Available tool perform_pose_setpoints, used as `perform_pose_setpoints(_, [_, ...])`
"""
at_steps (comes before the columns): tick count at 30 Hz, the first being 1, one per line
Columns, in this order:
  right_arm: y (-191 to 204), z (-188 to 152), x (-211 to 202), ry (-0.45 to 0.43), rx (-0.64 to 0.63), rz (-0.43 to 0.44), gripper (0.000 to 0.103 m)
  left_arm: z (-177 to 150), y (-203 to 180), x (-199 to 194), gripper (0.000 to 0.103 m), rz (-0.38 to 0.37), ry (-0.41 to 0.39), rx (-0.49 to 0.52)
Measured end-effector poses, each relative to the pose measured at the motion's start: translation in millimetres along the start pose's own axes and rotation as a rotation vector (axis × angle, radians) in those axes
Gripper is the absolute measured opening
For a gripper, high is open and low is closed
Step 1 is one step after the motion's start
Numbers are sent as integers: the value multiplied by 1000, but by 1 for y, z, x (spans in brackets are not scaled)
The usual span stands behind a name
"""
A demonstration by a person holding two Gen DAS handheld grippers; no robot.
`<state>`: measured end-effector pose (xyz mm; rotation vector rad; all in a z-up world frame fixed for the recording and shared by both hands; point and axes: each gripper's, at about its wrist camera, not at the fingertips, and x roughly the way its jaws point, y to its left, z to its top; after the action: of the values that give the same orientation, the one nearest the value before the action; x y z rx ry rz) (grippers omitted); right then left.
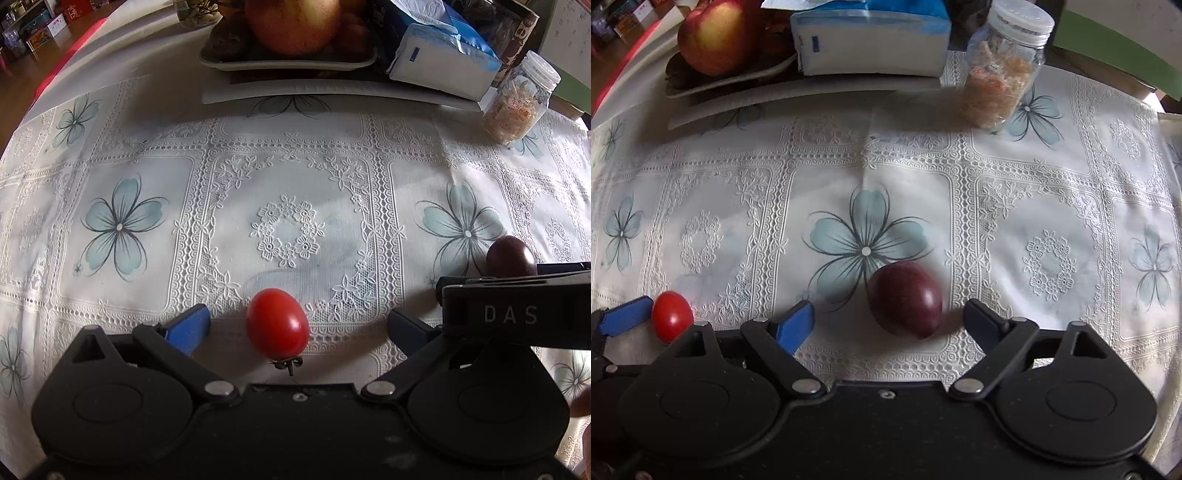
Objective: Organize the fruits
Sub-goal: 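Close the left gripper on the tomato while the right gripper closes on the plum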
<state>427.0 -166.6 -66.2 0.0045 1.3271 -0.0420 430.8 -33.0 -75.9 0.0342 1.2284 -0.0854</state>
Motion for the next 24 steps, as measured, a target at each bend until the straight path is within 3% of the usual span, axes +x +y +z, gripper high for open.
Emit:
perform_pose_setpoints(6, [-4, 4, -2, 8, 30, -20, 78, 6, 7, -5, 90, 15, 7, -23])
perform_pose_setpoints(14, [-13, 5, -5, 19, 34, -47, 58, 14, 26, -15, 39, 2, 13, -91])
perform_pose_setpoints(16, [-10, 3, -7, 21, 24, -46, 49, 15, 30, -17, 33, -17, 21, -103])
perform_pose_setpoints(19, [-6, 0, -9, 21, 9, -48, 44, 15, 31, -18, 31, -22, 32, -108])
perform_pose_setpoints(24, [-5, -6, -12, 25, 5, -49, 44, 12, 22, -21, 30, -3, 35, -82])
